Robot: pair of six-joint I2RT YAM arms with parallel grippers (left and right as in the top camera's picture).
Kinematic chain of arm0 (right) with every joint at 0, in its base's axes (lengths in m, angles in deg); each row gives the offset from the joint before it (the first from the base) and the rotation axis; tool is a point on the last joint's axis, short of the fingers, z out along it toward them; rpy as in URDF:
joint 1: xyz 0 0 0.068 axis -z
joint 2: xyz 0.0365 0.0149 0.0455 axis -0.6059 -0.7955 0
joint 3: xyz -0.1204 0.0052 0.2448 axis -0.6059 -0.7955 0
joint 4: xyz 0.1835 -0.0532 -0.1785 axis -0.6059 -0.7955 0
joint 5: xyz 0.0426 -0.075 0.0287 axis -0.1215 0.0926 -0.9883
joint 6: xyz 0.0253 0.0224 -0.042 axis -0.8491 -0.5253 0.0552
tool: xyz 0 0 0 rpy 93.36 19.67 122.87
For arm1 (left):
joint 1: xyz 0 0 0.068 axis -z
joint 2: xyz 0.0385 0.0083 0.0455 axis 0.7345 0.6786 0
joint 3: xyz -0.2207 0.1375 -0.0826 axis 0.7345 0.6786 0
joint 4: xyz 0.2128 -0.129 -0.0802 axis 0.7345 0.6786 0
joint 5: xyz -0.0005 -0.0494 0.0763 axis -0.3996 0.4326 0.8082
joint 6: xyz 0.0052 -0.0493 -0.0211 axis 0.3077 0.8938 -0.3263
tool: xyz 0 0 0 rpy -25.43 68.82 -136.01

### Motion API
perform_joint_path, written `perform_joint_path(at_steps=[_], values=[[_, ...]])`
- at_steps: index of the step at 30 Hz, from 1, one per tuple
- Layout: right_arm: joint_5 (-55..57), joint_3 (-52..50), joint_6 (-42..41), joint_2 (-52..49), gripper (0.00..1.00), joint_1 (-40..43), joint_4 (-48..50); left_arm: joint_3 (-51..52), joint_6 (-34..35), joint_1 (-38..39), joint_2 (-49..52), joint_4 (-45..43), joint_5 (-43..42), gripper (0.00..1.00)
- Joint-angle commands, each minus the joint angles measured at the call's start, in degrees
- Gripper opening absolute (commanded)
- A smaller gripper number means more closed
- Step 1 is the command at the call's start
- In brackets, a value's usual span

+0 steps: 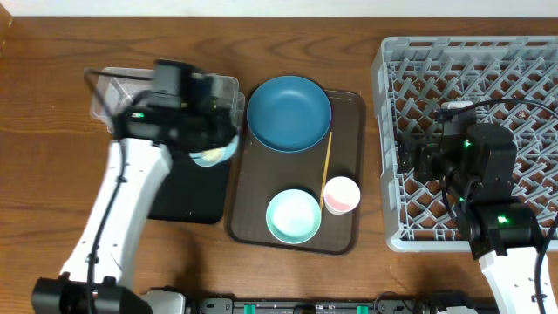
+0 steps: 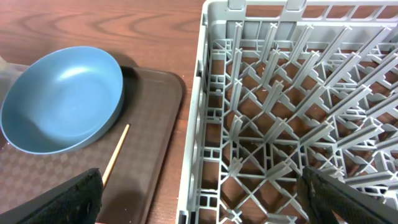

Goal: Sort waste into correct bins and load items into the dishwasher rack
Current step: 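Tip the white bowl with the left gripper, pouring rice onto the black tray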

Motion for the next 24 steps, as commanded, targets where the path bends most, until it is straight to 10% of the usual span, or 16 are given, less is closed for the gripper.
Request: perform_joint_path(at_steps=[1, 17, 24], values=[[0.0, 1.3, -0.1, -0.2, 0.99, 0.0, 0.0, 3.1, -6.5, -8.2, -0.1, 0.0, -15.8, 0.06], [0.0, 1.3, -0.1, -0.2, 0.99, 0.0, 0.0, 22.7, -14.3, -36.2, 3.4, -12.3, -58.4, 0.06], [0.0, 1.3, -0.1, -0.2, 0.99, 0.0, 0.0, 22.8, -13.6, -37.7, 4.5, -12.0, -59.9, 0.06]])
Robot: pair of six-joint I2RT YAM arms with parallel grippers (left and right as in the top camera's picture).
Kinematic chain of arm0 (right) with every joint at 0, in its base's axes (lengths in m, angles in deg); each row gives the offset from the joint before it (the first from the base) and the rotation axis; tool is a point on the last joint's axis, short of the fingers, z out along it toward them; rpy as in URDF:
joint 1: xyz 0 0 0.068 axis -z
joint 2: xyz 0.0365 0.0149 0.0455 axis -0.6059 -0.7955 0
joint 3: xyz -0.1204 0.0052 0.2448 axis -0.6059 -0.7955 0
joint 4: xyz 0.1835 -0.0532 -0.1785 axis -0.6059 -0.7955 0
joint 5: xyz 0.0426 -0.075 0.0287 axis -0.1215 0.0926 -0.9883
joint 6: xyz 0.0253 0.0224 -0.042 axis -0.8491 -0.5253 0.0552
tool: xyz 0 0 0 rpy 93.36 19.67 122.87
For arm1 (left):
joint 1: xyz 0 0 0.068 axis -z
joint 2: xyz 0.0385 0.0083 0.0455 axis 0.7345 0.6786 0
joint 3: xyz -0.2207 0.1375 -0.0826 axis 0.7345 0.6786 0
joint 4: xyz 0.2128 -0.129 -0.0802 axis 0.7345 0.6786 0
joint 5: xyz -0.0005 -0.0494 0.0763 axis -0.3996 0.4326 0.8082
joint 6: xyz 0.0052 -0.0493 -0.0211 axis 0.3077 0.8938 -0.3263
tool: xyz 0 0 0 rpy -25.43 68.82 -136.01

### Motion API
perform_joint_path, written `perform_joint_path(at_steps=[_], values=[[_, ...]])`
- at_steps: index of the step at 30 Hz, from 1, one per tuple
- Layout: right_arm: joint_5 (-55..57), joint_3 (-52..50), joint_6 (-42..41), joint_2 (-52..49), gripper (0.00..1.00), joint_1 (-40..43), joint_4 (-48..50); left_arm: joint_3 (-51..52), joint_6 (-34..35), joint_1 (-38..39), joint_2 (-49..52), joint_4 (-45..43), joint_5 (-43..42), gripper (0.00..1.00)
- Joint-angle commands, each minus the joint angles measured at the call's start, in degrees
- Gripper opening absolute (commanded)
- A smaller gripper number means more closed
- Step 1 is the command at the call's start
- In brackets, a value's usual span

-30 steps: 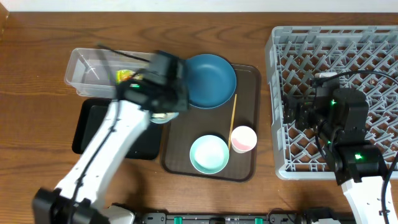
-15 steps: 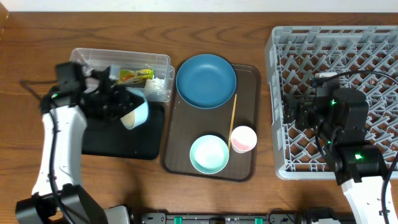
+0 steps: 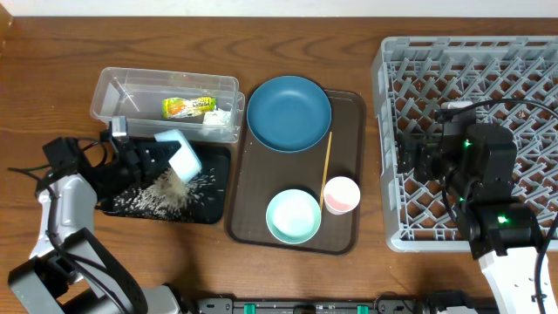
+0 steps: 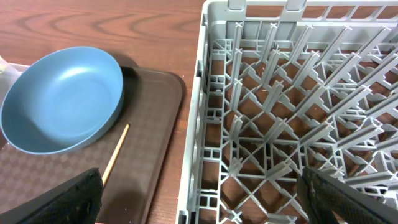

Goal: Sort waste into correct bins and load items into the dishwasher rack
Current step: 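Tip the white bowl with the left gripper, pouring rice onto the black tray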

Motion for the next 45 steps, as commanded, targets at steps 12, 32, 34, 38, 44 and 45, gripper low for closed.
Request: perform_joint_path(at_steps=[12, 32, 34, 38, 44, 45], values=[[0.0, 1.2, -0.1, -0.2, 0.99, 0.0, 0.0, 0.0, -1.0, -0.4, 0.2, -0.2, -5.1, 0.06], [0.0, 1.2, -0.1, -0.2, 0.99, 0.0, 0.6, 0.0, 2.3, -0.3, 0.2, -1.9, 12.6, 0.06], [0.0, 1.2, -0.1, -0.2, 0.99, 0.0, 0.6, 0.0, 7.4, -0.3, 0.2, -1.9, 18.4, 0.06], [0.0, 1.3, -0.1, -0.2, 0.99, 0.0, 0.6, 0.0, 7.9, -0.3, 0.2, -2.1, 17.5, 0.06], [0.0, 1.3, -0.1, -0.2, 0.99, 0.0, 0.6, -0.1, -6.6, -0.4, 0.2, -2.8, -5.0, 0.06], [0.0, 1.2, -0.1, -0.2, 0.99, 0.0, 0.6, -0.1, -6.8, -0.4, 0.2, -3.0, -5.0, 0.06]])
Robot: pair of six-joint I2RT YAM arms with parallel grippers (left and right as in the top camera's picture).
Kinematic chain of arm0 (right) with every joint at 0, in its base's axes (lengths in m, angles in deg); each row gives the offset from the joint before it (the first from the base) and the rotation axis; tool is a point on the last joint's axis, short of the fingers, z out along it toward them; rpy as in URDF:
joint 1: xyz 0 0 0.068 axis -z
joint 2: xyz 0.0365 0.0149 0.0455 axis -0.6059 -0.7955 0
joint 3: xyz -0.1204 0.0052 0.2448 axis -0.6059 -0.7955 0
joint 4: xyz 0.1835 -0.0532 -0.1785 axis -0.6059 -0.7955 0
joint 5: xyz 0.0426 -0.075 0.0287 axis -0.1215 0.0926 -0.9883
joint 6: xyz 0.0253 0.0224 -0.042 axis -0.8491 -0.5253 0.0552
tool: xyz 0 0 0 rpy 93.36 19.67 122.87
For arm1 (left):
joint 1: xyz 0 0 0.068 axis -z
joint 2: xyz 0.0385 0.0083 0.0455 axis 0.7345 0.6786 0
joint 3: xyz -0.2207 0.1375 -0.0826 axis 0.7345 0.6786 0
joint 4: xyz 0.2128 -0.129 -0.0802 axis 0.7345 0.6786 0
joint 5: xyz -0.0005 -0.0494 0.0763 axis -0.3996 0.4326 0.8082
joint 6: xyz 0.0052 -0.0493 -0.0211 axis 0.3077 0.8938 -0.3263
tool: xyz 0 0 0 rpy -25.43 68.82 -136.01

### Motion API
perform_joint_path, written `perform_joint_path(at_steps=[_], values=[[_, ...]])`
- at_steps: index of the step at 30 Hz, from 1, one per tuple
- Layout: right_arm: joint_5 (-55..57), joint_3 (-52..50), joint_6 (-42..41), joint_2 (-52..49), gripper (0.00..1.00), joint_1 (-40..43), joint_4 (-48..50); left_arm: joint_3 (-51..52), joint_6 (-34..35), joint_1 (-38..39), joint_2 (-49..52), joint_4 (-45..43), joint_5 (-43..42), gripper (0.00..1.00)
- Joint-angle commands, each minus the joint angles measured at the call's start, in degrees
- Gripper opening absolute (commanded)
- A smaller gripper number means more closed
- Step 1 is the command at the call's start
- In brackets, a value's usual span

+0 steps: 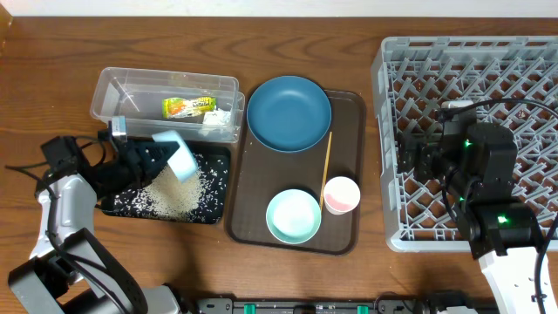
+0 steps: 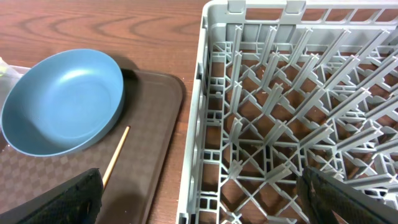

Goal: Sort waste into correct bins and load items into the dishwasher rack
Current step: 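Tip the white bowl with the left gripper, pouring rice onto the black tray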

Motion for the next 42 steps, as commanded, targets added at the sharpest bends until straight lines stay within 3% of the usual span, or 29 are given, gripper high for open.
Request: perform_joint_path(at_steps=[1, 5, 7, 10, 12, 14, 18, 19, 20, 22, 24, 26, 28, 29, 30, 33, 35, 42], values=[[0.0, 1.2, -0.1, -0.1, 0.99, 0.0, 0.1, -0.1, -5.8, -0.3, 0.2, -0.6, -8.1, 0.06], [0.0, 1.2, -0.1, -0.1, 0.99, 0.0, 0.1, -0.1, -5.8, -0.3, 0.2, -0.6, -7.3, 0.06], [0.0, 1.3, -0.1, -0.1, 0.99, 0.0, 0.1, -0.1, -5.4, -0.3, 0.2, -0.6, -2.4, 0.06], [0.0, 1.2, -0.1, -0.1, 0.99, 0.0, 0.1, -0.1, 4.5, -0.3, 0.2, -0.6, 7.9, 0.06], [0.0, 1.2, -0.1, -0.1, 0.99, 0.0, 0.1, -0.1, 4.0, -0.3, 0.2, -1.2, 2.8, 0.06], [0.0, 1.2, -0.1, -0.1, 0.99, 0.0, 0.1, -0.3, -5.1, 0.1, 0.2, -0.4, -7.9, 0.06], [0.0, 1.2, -0.1, -0.1, 0.99, 0.0, 0.1, -0.3, -4.7, 0.2, 0.1, -1.4, -1.8, 0.07], [0.0, 1.2, -0.1, -0.1, 0.99, 0.0, 0.1, -0.3, -1.6, 0.2, 0.1, -1.4, 0.8, 0.06], [0.0, 1.2, -0.1, -0.1, 0.99, 0.0, 0.1, -0.3, 0.7, 0.2, 0.1, -1.4, 0.5, 0.06], [0.0, 1.2, -0.1, -0.1, 0.99, 0.0, 0.1, -0.3, -5.1, 0.3, 0.1, -1.4, -8.5, 0.06], [0.0, 1.3, -0.1, -0.1, 0.99, 0.0, 0.1, -0.4, -6.0, 0.3, -0.1, -1.3, -7.3, 0.06], [0.0, 1.2, -0.1, -0.1, 0.99, 0.0, 0.1, -0.4, -4.1, 0.0, 0.0, -1.7, -2.0, 0.15], [0.0, 1.2, -0.1, -0.1, 0.99, 0.0, 0.1, -0.4, -1.7, -0.1, 0.0, -1.7, -1.9, 0.06], [0.0, 1.2, -0.1, -0.1, 0.99, 0.0, 0.1, -0.4, -6.5, 0.2, -0.1, -1.7, -8.1, 0.06], [0.0, 1.3, -0.1, -0.1, 0.99, 0.0, 0.0, -0.5, -8.0, 0.5, -0.2, -0.9, -8.2, 0.06], [0.0, 1.2, -0.1, -0.1, 0.99, 0.0, 0.0, -0.5, -6.7, 0.7, -0.5, -1.6, -3.5, 0.13], [0.0, 1.3, -0.1, -0.1, 0.99, 0.0, 0.1, -0.5, -1.8, 0.7, -0.4, -1.4, 0.7, 0.06], [0.0, 1.2, -0.1, -0.1, 0.99, 0.0, 0.2, -0.5, -1.2, 3.0, -2.4, -1.5, 0.1, 0.06]])
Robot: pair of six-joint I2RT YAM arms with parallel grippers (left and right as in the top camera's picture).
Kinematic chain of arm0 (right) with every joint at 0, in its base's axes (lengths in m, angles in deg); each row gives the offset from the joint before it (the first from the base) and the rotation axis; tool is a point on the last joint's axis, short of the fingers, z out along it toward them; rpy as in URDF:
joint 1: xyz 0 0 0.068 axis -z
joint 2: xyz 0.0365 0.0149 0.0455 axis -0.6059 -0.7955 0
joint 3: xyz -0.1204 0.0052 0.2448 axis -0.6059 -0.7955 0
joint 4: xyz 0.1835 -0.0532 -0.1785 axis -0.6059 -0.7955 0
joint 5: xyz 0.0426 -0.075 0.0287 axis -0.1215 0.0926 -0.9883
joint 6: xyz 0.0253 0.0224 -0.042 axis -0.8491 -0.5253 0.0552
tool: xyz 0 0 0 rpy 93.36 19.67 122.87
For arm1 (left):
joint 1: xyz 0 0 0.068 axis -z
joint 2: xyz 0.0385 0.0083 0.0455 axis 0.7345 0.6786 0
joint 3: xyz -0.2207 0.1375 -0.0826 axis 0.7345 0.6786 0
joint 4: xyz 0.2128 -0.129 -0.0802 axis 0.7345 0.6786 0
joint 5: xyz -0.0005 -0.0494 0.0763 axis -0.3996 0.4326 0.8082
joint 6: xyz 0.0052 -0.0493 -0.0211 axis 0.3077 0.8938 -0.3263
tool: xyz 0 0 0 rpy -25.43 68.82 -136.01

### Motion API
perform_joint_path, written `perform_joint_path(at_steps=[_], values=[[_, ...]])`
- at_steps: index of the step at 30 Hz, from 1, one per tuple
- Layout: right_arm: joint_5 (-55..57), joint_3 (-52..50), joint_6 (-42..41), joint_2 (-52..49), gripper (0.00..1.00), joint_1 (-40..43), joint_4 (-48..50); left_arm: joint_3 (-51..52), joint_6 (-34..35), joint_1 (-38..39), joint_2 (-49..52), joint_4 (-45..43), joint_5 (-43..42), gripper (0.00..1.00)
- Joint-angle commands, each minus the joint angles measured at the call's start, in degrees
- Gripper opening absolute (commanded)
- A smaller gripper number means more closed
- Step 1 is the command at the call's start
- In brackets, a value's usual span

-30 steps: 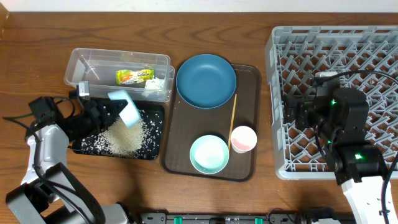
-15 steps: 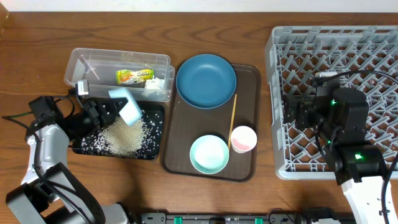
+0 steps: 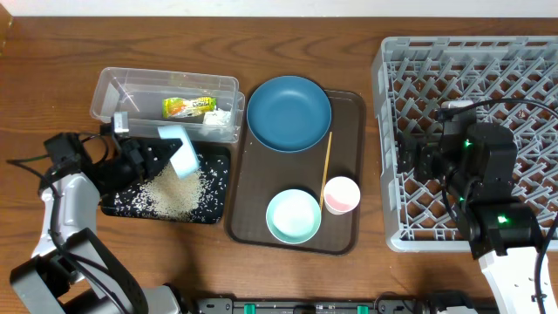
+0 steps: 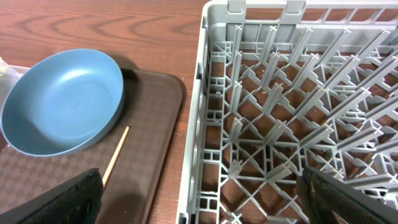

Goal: Sort waste into correct bins and load items into the dishwasher rack
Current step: 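Tip the white bowl with the left gripper, pouring rice onto the black tray, then set the emptied white bowl down on the brown tray with the left gripper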

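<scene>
My left gripper (image 3: 166,154) is shut on a light blue cup (image 3: 181,149), held tipped over the black tray (image 3: 213,207). A heap of rice (image 3: 171,189) lies in that tray. On the brown tray (image 3: 260,187) rest a blue plate (image 3: 289,113), a chopstick (image 3: 327,167), a teal bowl (image 3: 293,216) and a pink-and-white cup (image 3: 341,194). My right gripper (image 4: 199,202) hangs open over the left edge of the grey dishwasher rack (image 4: 280,112), nothing between its fingers (image 4: 62,199). The rack (image 3: 471,131) shows nothing loaded.
A clear plastic bin (image 3: 118,98) behind the black tray holds a green wrapper (image 3: 188,106) and some white scraps. The blue plate (image 4: 62,99) and chopstick (image 4: 115,154) also show in the right wrist view, left of the rack wall.
The tipped light blue cup sits slightly higher and further right over the black tray. The rice heap looks the same. The right arm has not moved.
First my left arm was over the clear bin and black tray, blurred, with the cup in its grip. Then it reached in from the left, the cup tipped and rice falling onto the black tray. Afterwards the rice lay heaped there, the cup still held tipped.
</scene>
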Motion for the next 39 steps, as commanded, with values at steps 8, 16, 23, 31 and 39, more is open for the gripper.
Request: perform_joint_path(at_steps=[8, 16, 23, 31, 39], values=[[0.0, 1.3, -0.1, -0.1, 0.99, 0.0, 0.2, -0.6, 3.2, 7.9, -7.0, 0.6, 14.4, 0.06], [0.0, 1.3, -0.1, -0.1, 0.99, 0.0, 0.1, -0.6, 3.2, 26.4, -10.2, -1.0, 30.9, 0.06], [0.0, 1.3, -0.1, -0.1, 0.99, 0.0, 0.2, -0.6, 3.3, 44.8, -9.2, -4.7, 51.1, 0.07], [0.0, 1.2, -0.2, -0.1, 0.99, 0.0, 0.1, -0.6, 3.5, 55.8, -6.3, -7.7, 66.1, 0.11], [0.0, 1.3, -0.2, -0.1, 0.99, 0.0, 0.1, -0.6, 4.4, 56.6, -2.8, -10.5, 66.2, 0.26]])
